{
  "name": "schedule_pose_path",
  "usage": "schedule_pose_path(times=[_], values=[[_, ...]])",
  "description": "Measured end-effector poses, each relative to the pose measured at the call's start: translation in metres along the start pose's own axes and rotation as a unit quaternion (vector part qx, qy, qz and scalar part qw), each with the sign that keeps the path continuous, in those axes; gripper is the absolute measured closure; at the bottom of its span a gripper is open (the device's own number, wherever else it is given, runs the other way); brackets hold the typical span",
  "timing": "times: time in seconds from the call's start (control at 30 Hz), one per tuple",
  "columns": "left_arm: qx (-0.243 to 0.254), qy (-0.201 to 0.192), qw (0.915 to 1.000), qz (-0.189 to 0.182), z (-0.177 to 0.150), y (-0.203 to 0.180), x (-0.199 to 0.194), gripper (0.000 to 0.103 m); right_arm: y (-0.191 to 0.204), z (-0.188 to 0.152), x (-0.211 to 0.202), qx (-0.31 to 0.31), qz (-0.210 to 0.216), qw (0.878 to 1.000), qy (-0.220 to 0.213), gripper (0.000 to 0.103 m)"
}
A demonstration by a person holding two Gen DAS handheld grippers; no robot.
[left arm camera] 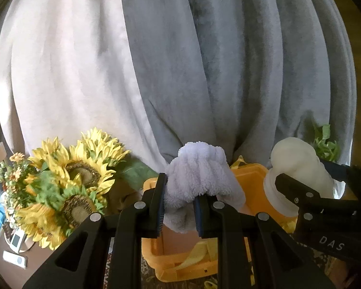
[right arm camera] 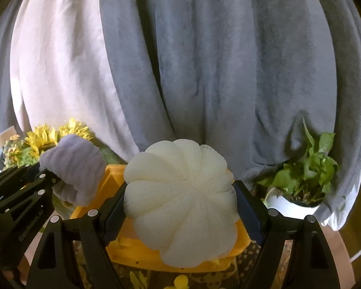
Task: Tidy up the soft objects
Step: 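Lift both plushes and carry them over the orange crate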
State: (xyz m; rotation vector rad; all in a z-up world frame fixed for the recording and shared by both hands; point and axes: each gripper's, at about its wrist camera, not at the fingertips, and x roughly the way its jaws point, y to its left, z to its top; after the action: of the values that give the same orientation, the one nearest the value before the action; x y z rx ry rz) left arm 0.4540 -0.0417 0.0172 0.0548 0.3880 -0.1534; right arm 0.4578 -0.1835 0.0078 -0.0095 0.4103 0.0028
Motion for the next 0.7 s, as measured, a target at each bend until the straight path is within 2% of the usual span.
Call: schedule_pose_path(times=[0.17, 0.33, 0.7], values=[[0.010, 0.022, 0.9997, -0.002, 0.002, -0.001, 0.023, 0.082, -0.005, 0.005, 0.027, 0.002, 0.007, 1.000, 0.024, 0.020], [0.015, 0.061, 0.9980, -0.006, 0.000, 0.000, 0.052, 0.081, -0.009, 0.005, 0.058, 0.005, 0.010, 0.998, 0.062, 0.020], [0.024, 0.159, 0.9869, -0.013, -0.018, -0.001, 0.111, 0.081, -0.018, -0.011, 0.123, 0.005, 0.020, 0.986, 0.165, 0.020]])
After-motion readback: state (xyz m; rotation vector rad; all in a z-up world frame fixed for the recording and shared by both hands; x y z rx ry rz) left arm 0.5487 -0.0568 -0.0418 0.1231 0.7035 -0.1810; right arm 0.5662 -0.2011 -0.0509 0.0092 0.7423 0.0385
